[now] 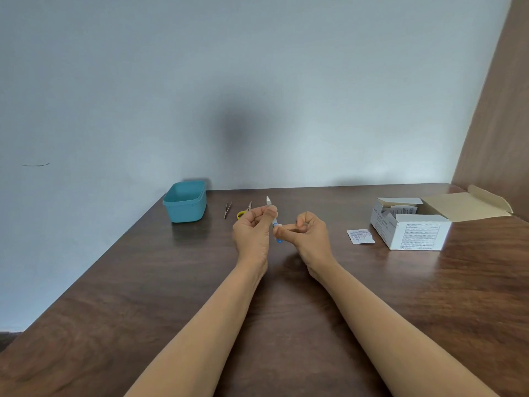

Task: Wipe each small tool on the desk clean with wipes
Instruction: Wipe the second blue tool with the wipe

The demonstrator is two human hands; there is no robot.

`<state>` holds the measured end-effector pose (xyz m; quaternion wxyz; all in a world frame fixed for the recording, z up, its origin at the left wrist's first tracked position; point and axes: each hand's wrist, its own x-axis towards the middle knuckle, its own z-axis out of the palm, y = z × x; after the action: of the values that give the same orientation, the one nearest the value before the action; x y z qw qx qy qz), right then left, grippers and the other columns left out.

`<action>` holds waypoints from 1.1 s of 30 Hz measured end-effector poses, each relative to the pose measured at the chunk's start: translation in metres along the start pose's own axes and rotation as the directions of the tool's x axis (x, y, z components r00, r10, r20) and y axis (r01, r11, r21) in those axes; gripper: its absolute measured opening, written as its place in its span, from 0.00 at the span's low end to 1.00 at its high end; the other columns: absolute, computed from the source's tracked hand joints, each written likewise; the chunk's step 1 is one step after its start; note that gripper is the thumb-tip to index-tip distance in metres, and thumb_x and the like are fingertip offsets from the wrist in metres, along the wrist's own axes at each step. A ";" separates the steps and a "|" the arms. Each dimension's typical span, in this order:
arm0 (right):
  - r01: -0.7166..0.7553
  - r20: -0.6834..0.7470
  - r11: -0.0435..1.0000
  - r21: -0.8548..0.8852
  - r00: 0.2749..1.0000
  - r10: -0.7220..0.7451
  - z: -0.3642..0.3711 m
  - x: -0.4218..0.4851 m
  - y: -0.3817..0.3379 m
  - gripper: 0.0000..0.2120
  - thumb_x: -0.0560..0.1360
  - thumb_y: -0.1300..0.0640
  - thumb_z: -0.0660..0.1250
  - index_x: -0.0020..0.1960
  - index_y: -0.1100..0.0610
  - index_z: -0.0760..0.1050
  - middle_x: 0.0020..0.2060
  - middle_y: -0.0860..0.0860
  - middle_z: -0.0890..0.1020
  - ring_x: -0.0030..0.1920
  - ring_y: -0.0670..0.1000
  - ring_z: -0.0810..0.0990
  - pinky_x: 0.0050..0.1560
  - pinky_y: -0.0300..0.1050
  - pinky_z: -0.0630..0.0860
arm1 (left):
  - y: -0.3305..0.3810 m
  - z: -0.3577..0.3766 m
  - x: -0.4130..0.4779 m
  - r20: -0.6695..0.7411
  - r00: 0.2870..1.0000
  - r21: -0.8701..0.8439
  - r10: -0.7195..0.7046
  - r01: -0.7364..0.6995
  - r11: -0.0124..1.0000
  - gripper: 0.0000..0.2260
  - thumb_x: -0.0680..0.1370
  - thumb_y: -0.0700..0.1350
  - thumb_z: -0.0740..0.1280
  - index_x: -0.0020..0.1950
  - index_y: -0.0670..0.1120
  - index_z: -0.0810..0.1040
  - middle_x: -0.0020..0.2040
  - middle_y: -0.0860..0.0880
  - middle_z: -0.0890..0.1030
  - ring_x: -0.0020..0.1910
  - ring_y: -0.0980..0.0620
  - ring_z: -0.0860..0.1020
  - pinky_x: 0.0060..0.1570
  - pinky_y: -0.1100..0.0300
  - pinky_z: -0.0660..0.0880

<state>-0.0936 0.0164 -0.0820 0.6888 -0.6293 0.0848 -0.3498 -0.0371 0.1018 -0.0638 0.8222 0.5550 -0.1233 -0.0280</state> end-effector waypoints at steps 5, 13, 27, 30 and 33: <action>0.040 0.008 0.999 -0.014 0.999 -0.040 -0.003 0.001 0.001 0.23 0.67 0.71 0.74 0.37 0.55 0.60 0.30 0.57 0.83 0.36 0.52 0.83 0.44 0.40 0.77 | -0.002 0.002 -0.003 0.046 0.999 0.070 0.006 -0.009 0.997 0.02 0.73 0.40 0.74 0.44 0.43 0.83 0.37 0.49 0.82 0.36 0.57 0.78 0.39 0.66 0.75; 0.021 0.109 0.967 -0.254 0.994 0.007 0.001 -0.001 0.002 0.21 0.60 0.54 0.75 0.35 0.53 0.60 0.32 0.58 0.84 0.37 0.55 0.79 0.44 0.61 0.76 | -0.002 -0.003 -0.006 -0.017 1.000 0.096 -0.014 0.015 0.995 0.02 0.73 0.39 0.73 0.42 0.42 0.81 0.33 0.50 0.79 0.29 0.61 0.76 0.33 0.69 0.74; 0.013 0.124 0.953 -0.304 0.992 0.026 0.001 -0.003 0.003 0.21 0.63 0.62 0.75 0.31 0.51 0.61 0.26 0.48 0.78 0.28 0.46 0.68 0.33 0.42 0.65 | 0.003 -0.005 -0.001 -0.137 0.990 0.035 -0.036 0.041 0.999 0.02 0.73 0.40 0.73 0.42 0.44 0.81 0.37 0.50 0.82 0.35 0.60 0.77 0.31 0.76 0.71; 0.008 0.134 0.945 -0.328 0.990 0.038 0.002 -0.003 0.004 0.20 0.65 0.62 0.75 0.32 0.52 0.62 0.29 0.50 0.81 0.28 0.46 0.70 0.34 0.43 0.68 | 0.004 -0.008 0.002 -0.144 0.989 0.029 -0.033 0.037 0.999 0.03 0.73 0.40 0.73 0.41 0.47 0.81 0.39 0.50 0.83 0.37 0.62 0.78 0.31 0.79 0.70; -0.033 0.159 0.964 -0.265 0.984 0.078 -0.001 -0.002 0.002 0.21 0.65 0.60 0.76 0.33 0.52 0.62 0.32 0.58 0.79 0.33 0.50 0.72 0.35 0.43 0.67 | 0.006 -0.007 0.001 -0.115 0.993 0.005 -0.042 0.043 0.999 0.01 0.74 0.38 0.72 0.43 0.43 0.82 0.39 0.49 0.83 0.35 0.64 0.80 0.33 0.79 0.70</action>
<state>-0.0944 0.0167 -0.0846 0.6140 -0.7392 0.0896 -0.2619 -0.0351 0.1105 -0.0601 0.8250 0.5613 -0.0644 -0.0131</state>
